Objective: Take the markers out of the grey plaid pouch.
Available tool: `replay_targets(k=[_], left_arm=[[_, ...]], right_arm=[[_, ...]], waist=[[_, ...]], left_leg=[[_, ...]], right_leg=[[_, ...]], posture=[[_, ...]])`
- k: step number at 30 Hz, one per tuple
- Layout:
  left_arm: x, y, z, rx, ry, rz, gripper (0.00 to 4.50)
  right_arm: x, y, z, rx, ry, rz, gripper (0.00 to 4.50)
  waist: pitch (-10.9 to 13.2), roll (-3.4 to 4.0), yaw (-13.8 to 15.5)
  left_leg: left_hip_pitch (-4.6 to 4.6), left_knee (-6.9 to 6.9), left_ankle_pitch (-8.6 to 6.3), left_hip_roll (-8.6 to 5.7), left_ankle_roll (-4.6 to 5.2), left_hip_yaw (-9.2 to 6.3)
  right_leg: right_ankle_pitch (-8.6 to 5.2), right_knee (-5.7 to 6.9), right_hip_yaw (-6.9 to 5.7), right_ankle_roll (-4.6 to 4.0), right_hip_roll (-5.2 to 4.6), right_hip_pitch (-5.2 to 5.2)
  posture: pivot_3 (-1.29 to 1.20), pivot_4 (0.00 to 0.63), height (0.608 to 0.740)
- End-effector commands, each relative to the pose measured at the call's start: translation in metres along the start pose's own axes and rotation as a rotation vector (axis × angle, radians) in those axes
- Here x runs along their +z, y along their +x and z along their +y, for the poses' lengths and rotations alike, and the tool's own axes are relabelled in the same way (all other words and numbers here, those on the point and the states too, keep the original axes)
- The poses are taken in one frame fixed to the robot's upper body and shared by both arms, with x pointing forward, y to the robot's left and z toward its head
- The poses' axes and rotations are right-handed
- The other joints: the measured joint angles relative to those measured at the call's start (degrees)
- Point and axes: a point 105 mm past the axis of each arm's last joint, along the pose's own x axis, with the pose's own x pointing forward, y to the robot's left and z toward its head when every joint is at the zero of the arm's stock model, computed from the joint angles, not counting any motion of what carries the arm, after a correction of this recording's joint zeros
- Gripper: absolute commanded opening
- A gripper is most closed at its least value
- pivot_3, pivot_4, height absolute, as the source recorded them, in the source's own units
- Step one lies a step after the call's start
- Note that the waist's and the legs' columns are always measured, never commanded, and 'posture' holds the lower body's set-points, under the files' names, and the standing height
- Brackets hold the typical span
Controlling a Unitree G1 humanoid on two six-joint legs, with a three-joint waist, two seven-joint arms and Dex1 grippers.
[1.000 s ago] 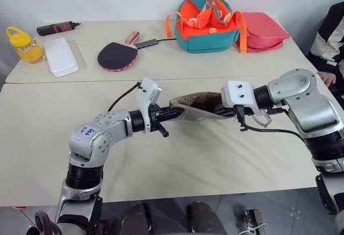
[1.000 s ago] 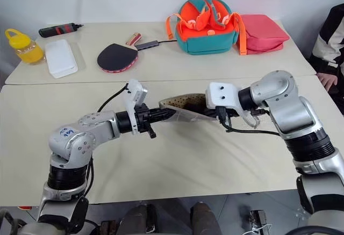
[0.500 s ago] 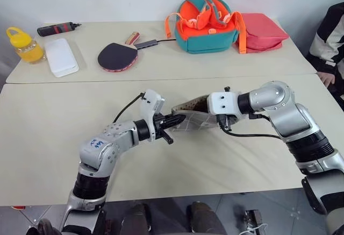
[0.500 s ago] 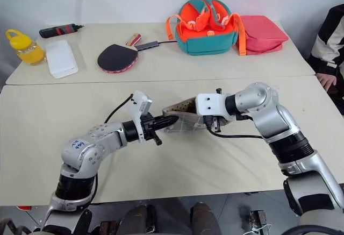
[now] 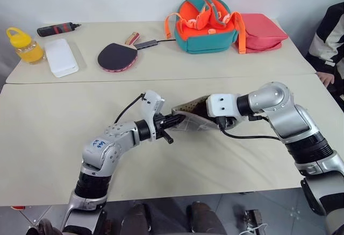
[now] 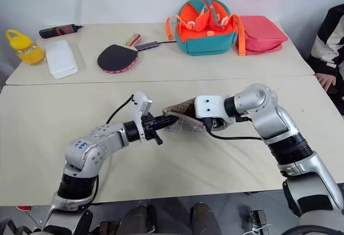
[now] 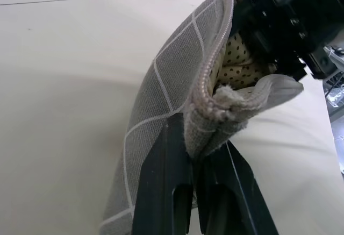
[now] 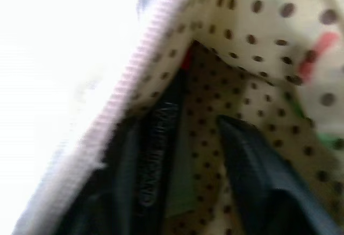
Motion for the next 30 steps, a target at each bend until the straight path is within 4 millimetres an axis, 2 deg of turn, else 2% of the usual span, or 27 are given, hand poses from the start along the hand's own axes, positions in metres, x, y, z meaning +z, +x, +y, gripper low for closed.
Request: replay_targets(k=[1, 9, 19, 22, 26, 30], left_arm=[[0.003, -0.005, -0.002, 0.004, 0.029, -0.013, 0.0], [-0.005, -0.005, -0.009, -0.025, 0.036, 0.014, 0.0], [-0.01, -0.006, -0.009, -0.023, 0.046, 0.025, 0.0], [-0.009, -0.006, -0.008, -0.017, 0.048, 0.024, 0.0], [-0.009, -0.007, -0.006, -0.006, 0.05, 0.024, 0.0], [-0.009, -0.007, -0.002, 0.012, 0.049, 0.019, 0.0]], right_arm=[[0.003, 0.002, 0.003, 0.004, -0.035, 0.002, 1.3], [-0.002, 0.008, -0.005, -0.054, -0.075, 0.044, 1.3], [-0.018, 0.02, 0.002, -0.031, -0.059, 0.098, 1.3], [-0.017, 0.017, 0.006, -0.013, -0.047, 0.084, 1.3], [-0.01, 0.007, -0.003, -0.047, -0.036, 0.056, 0.57], [0.003, -0.009, -0.012, -0.069, -0.011, 0.002, 0.57]], waist=[[0.0, 0.0, -0.07], [0.0, 0.0, -0.16], [0.0, 0.0, -0.82], [0.0, 0.0, -1.07], [0.0, 0.0, -1.12], [0.0, 0.0, -1.06]], left_leg=[[0.0, -0.01, 0.0, 0.0, 0.0, 0.0], [0.01, -0.02, 0.0, 0.01, 0.0, 0.0], [0.03, -0.02, 0.0, 0.0, 0.0, -0.02], [0.08, -0.01, 0.0, 0.0, 0.0, -0.06], [0.18, -0.02, 0.0, 0.0, 0.0, -0.15], [0.17, -0.04, -0.01, -0.01, 0.01, -0.19]], right_leg=[[0.0, 0.0, 0.0, 0.0, 0.0, 0.0], [0.0, 0.0, 0.0, 0.0, 0.01, 0.0], [0.0, -0.01, -0.01, 0.0, 0.01, 0.1], [0.0, -0.03, -0.04, 0.0, 0.01, 0.18], [0.0, -0.18, -0.1, 0.0, 0.02, 0.39], [0.0, -0.32, -0.13, 0.0, 0.02, 0.45]], posture=[[0.0, 0.15, 0.74], [0.0, 0.15, 0.74], [0.0, 0.15, 0.74], [0.0, 0.15, 0.74], [0.0, 0.15, 0.74], [0.0, 0.15, 0.74]])
